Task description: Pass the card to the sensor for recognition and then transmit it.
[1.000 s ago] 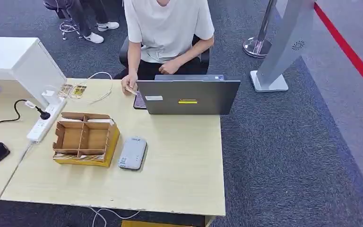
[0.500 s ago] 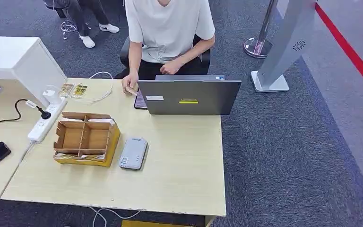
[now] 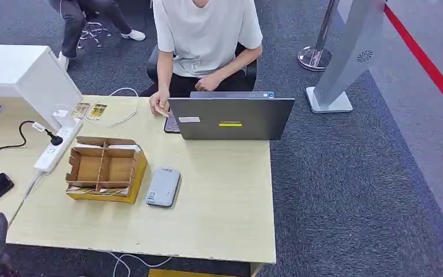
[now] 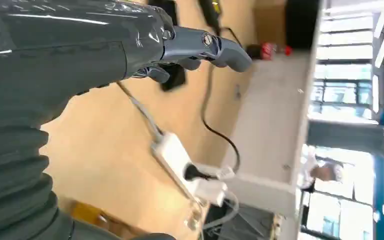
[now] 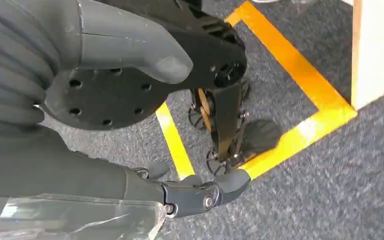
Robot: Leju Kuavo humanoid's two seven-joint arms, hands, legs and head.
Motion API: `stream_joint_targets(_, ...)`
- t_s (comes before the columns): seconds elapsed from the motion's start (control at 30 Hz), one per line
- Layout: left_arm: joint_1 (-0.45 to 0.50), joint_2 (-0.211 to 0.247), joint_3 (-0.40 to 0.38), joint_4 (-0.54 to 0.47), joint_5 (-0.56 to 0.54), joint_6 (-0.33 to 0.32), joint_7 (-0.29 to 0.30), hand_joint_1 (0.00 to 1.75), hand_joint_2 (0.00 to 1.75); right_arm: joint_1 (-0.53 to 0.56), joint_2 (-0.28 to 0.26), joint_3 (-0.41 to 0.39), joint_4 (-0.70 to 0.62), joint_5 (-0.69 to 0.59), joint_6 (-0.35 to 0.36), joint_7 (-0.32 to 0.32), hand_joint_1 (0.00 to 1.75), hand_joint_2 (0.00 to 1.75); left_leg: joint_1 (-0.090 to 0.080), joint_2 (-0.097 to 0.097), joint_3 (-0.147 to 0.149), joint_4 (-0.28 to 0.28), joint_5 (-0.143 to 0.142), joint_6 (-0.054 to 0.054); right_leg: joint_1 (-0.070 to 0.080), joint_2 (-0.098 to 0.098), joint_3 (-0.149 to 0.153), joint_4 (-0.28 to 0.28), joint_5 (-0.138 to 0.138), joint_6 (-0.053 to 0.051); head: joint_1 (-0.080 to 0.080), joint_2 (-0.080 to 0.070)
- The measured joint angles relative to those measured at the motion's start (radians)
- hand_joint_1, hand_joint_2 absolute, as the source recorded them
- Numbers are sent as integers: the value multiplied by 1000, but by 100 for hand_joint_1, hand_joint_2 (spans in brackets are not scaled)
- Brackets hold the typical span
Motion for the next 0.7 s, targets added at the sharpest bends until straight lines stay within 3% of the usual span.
stream_joint_targets(0.1,-7,34,-160,-66,-109,103,-33,0,175,-2,0,-1,0,25,6,0,0,175,0,0,1,0,1,0,0,1,-1,0,0,0,0,0)
stream_joint_targets(0.23,-65,81,-386,-121,-451,218,-17,0,175,-9,1,-1,2,55,7,7,0,175,0,-1,-1,1,3,1,0,-1,-2,0,1,1,0,0)
stream_joint_targets(0.27,-88,86,-453,-142,-529,238,25,0,175,-12,2,-1,2,61,4,9,0,175,0,-1,-2,1,3,1,0,-1,-1,0,2,2,1,0)
stream_joint_targets(0.37,-166,141,-669,-165,-720,222,263,0,175,-18,3,-1,2,79,-4,18,0,175,0,0,-2,1,3,1,0,0,-1,0,3,1,2,0)
stream_joint_targets(0.4,-191,168,-728,-163,-843,246,345,0,175,-19,4,-1,2,85,-6,27,0,175,0,2,-2,1,4,1,0,2,-2,0,4,0,2,0)
stream_joint_targets(0.43,-222,210,-794,-158,-1038,288,444,0,175,-19,5,-1,2,93,-8,38,0,175,0,3,-2,1,4,1,0,4,-3,0,5,0,2,0)
stream_joint_targets(0.47,-252,231,-844,-149,-1222,317,507,0,175,-19,6,-1,2,97,-10,44,0,175,0,3,-2,1,4,1,0,3,-3,0,5,0,2,0)
stream_joint_targets(0.53,-295,274,-920,-129,-1501,344,542,0,175,-19,8,-1,3,100,-11,49,0,175,0,3,-2,1,4,1,0,3,-3,0,5,0,2,0)
stream_joint_targets(0.6,-315,304,-965,-114,-1578,350,549,0,175,-20,10,-1,3,102,-12,49,0,175,0,3,-2,1,4,1,0,4,-3,1,5,0,2,0)
stream_joint_targets(0.7,-328,330,-1012,-99,-1451,355,550,0,175,-19,11,-1,5,103,-13,50,0,175,0,5,-2,1,4,0,0,5,-4,1,5,0,1,0)
